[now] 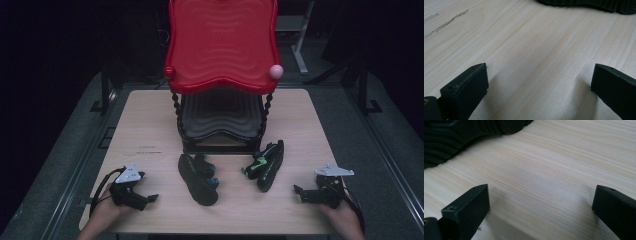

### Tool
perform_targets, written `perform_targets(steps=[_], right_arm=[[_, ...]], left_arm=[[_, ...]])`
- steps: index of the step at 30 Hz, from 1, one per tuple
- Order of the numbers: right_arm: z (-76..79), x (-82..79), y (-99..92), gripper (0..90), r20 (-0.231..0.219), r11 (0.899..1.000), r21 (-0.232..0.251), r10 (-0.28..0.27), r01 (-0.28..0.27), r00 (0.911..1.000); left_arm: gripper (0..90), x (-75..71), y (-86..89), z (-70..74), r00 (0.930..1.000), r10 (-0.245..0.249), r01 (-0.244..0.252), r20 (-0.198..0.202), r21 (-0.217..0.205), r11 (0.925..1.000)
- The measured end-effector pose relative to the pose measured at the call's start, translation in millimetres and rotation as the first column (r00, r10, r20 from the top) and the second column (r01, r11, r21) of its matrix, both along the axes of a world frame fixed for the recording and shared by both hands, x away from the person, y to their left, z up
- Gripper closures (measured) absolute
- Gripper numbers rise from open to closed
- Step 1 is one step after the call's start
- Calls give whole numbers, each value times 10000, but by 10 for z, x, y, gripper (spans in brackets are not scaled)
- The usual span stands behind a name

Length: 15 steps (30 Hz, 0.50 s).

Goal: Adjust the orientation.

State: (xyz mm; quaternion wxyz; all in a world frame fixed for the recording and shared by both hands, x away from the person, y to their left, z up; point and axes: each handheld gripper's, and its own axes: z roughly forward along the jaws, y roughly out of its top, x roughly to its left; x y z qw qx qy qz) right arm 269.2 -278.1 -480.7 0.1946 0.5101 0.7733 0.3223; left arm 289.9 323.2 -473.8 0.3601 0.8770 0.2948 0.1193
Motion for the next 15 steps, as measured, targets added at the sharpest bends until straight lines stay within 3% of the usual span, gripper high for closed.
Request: perform_targets(steps=[9, 15], right_arm=[[0, 0, 0, 9, -3, 10000, 2, -1, 1, 10000], [0, 2, -2, 9, 12, 10000, -8, 14, -14, 10000]], left_arm=[[13, 0, 1, 0, 10000, 13, -13, 10, -8, 10000], [164, -39, 49, 23, 9999, -20, 24, 143, -309, 9995]])
